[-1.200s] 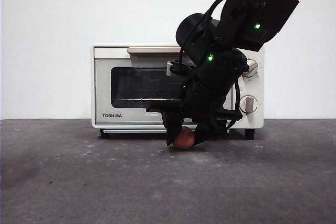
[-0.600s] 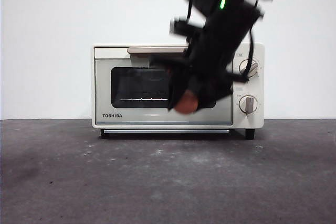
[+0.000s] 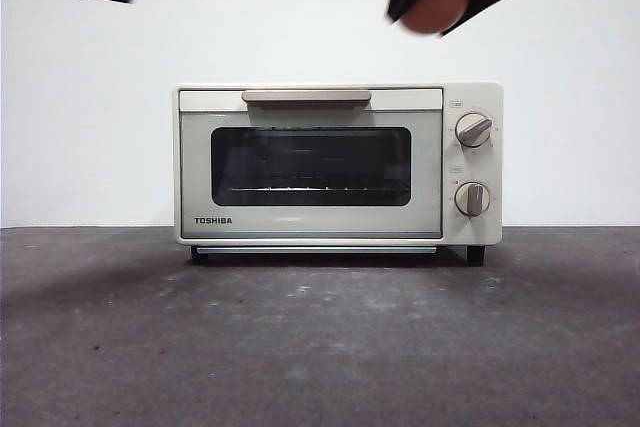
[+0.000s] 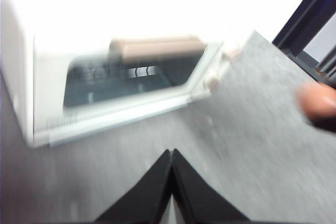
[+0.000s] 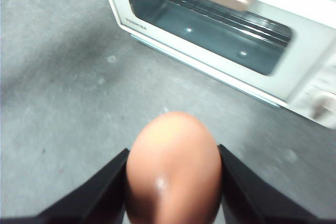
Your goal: Eggoven
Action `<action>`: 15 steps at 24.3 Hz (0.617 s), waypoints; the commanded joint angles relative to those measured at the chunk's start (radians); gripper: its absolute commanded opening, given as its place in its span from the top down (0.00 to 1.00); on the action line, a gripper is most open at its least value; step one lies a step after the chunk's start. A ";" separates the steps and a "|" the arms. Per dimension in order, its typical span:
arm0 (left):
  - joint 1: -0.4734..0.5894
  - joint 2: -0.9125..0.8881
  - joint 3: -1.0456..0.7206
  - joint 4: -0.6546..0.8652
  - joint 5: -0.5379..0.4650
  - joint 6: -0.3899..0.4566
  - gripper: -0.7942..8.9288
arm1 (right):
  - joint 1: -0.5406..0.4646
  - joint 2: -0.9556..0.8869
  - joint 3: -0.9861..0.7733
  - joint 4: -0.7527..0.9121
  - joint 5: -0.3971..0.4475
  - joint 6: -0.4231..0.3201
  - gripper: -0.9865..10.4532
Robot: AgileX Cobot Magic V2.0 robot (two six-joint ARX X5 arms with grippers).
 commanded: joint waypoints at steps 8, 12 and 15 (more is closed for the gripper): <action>-0.089 0.392 0.307 0.090 -0.066 0.038 0.91 | 0.009 -0.182 0.019 -0.154 0.023 -0.016 0.91; -0.117 0.519 0.417 0.087 -0.077 0.057 0.91 | 0.009 -0.236 0.019 -0.193 0.024 -0.016 0.91; -0.134 0.594 0.482 0.087 -0.083 0.070 0.91 | 0.009 -0.272 0.019 -0.217 0.031 -0.016 0.91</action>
